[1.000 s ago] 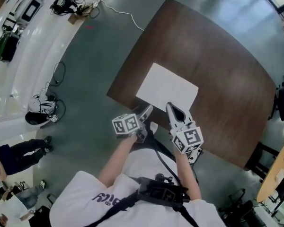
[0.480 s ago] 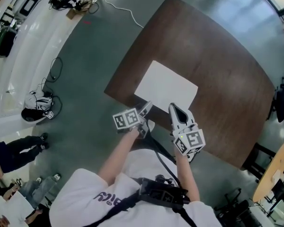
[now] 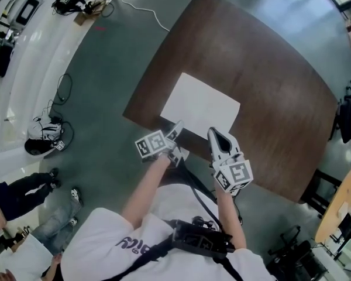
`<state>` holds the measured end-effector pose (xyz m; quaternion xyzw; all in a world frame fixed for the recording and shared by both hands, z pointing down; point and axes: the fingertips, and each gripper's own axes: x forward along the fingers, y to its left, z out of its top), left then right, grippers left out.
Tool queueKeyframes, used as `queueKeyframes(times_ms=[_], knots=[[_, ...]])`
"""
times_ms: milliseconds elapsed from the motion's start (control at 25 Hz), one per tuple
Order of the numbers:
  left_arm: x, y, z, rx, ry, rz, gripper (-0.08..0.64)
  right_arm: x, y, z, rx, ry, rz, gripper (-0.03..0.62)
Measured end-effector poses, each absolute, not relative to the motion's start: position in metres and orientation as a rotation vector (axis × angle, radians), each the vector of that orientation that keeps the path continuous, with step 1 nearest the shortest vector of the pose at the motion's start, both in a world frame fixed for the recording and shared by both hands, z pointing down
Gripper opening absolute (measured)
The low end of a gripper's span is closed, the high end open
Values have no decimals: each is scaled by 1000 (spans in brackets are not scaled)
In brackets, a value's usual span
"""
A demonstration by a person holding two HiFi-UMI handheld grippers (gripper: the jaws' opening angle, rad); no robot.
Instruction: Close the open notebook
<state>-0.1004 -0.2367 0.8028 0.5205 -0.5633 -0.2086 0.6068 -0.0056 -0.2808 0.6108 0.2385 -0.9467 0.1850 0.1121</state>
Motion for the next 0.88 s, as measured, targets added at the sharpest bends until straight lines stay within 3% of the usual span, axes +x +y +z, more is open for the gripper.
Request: queueKeyframes(times_ms=[240, 480, 600, 880], knots=[[-108, -241, 805, 1178, -1282, -515, 225, -4, -283, 610, 729, -2773, 548, 5], [-109, -238, 808, 1170, -1313, -474, 69, 6, -282, 606, 770, -2768, 539, 5], [-107, -240, 807, 1193, -1317, -460, 28, 12, -283, 604, 799, -2766, 542, 3], [-98, -245, 795, 1330, -1362, -363, 14, 25, -282, 597, 855, -2781, 542, 5]])
